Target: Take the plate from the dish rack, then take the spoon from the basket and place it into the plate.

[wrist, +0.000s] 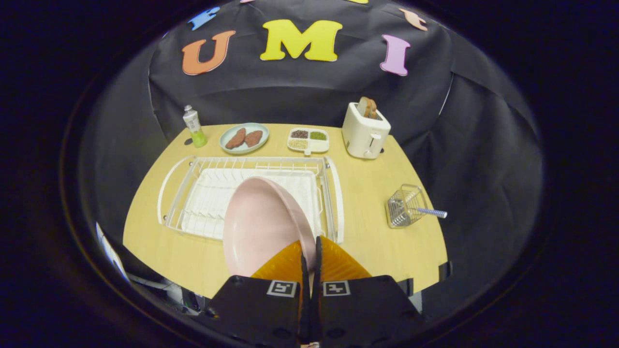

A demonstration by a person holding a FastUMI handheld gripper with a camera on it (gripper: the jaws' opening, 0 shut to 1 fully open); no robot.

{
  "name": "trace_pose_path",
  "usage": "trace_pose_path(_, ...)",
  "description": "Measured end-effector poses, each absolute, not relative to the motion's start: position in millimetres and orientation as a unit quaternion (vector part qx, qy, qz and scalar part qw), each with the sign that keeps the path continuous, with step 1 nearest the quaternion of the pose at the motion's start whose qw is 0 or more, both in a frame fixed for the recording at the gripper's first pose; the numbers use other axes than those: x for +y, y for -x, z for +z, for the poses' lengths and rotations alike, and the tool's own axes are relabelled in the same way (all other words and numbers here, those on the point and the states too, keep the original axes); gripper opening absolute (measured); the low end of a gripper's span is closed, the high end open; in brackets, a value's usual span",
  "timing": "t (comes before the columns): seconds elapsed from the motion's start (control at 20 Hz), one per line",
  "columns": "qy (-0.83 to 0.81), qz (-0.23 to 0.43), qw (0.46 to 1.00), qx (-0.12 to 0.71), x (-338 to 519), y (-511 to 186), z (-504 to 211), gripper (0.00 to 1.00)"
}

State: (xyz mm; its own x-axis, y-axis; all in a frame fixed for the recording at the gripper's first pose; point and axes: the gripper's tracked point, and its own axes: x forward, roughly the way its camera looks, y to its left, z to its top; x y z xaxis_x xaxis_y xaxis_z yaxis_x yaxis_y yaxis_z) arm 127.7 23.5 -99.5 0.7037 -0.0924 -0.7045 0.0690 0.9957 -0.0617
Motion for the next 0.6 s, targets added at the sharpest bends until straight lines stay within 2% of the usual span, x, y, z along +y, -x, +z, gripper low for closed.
trace_pose_path(0.3, -0.035, 0.023, 0.916, 0.399, 12, -90, -160, 0.06)
trace_pose_path(0.6, -0.063, 0.033, 0.898, 0.434, -9, -72, -229, 0.06)
